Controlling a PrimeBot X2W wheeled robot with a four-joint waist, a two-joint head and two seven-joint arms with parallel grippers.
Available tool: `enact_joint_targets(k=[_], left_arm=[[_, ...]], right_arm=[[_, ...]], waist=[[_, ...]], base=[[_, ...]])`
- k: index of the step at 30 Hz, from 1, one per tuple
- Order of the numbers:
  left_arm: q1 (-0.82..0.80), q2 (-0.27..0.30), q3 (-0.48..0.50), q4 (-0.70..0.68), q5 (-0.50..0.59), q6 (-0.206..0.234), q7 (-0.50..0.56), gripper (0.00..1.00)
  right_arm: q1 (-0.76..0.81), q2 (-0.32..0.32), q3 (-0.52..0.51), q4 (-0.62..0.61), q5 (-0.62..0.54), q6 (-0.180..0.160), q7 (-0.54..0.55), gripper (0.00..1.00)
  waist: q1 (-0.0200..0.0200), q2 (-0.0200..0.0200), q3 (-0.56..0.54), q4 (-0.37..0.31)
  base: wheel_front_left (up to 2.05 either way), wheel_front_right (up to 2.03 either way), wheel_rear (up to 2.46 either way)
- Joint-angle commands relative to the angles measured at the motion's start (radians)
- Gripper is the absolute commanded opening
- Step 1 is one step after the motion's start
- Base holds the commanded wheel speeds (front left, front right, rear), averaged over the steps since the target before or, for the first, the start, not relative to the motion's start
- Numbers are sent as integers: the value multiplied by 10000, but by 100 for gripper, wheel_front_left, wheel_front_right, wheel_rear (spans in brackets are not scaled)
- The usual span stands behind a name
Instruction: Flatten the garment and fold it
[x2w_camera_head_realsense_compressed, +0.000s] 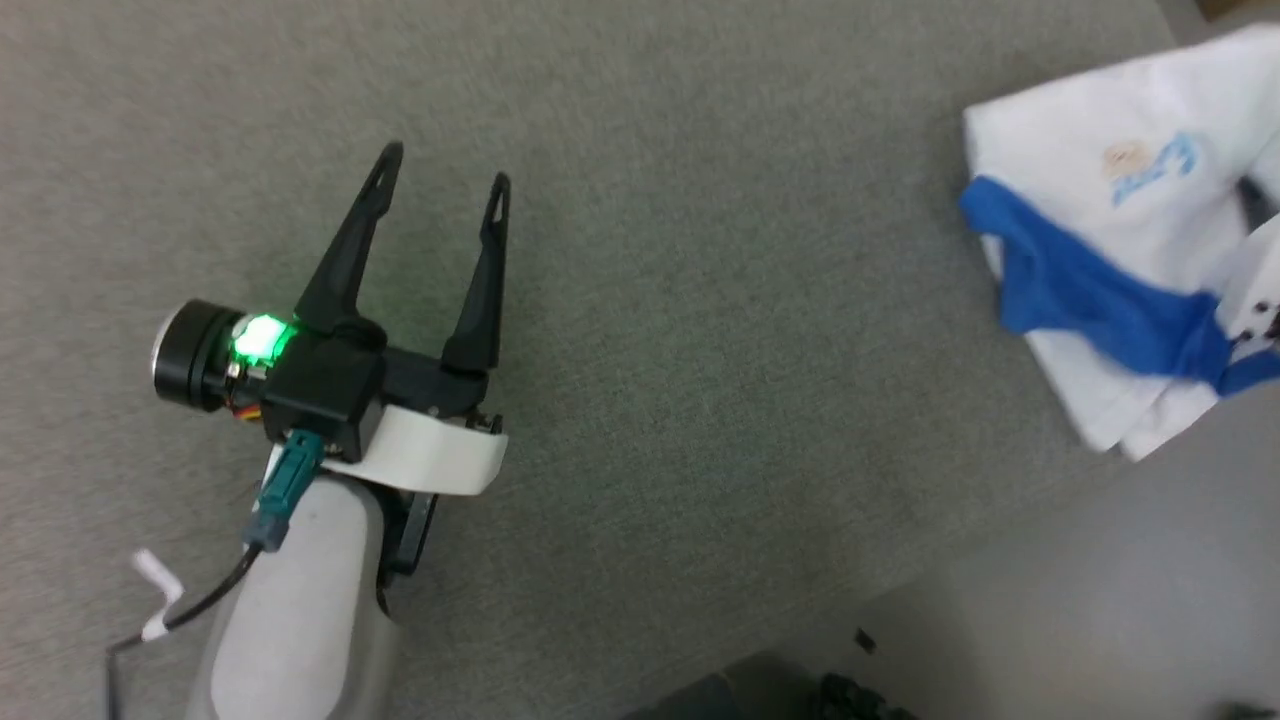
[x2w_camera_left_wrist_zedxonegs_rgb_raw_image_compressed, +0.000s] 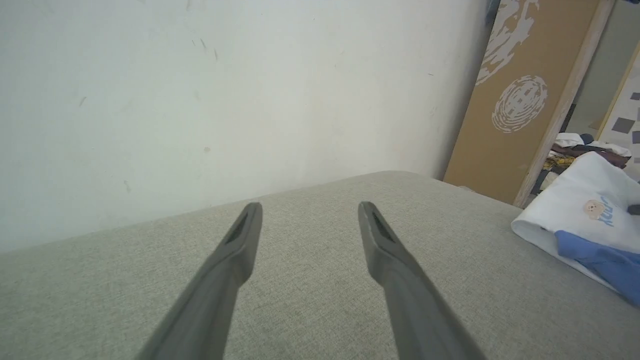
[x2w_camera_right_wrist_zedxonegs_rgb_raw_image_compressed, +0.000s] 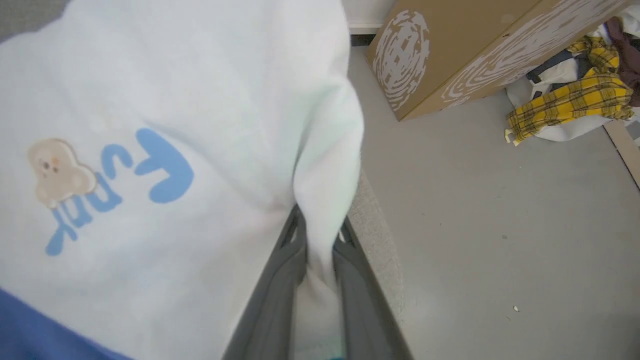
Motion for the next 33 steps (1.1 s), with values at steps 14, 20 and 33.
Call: enact_joint_targets(k=[14,20,33], left_arm=[[84,-85,2,8,-238,259,-64,100],[820,-424,505,248,-1018,771,-148,100],[2665,-661,1422,24,-1841,1203,-159,100]], right_arm=[[-220,-238,-1019,1301,-1022,-23,-2439,100],[1361,-188,-1738,-176,-1658,-23,-2518,100],[5936,1875,-1687,-5372,-1880,-23,-2521,100]], waist=[[-3,0,472,-31],[-3,0,-829,240],[-3,0,-2988,1469]], base=[[0,0,0],[0,0,0],[0,0,0]])
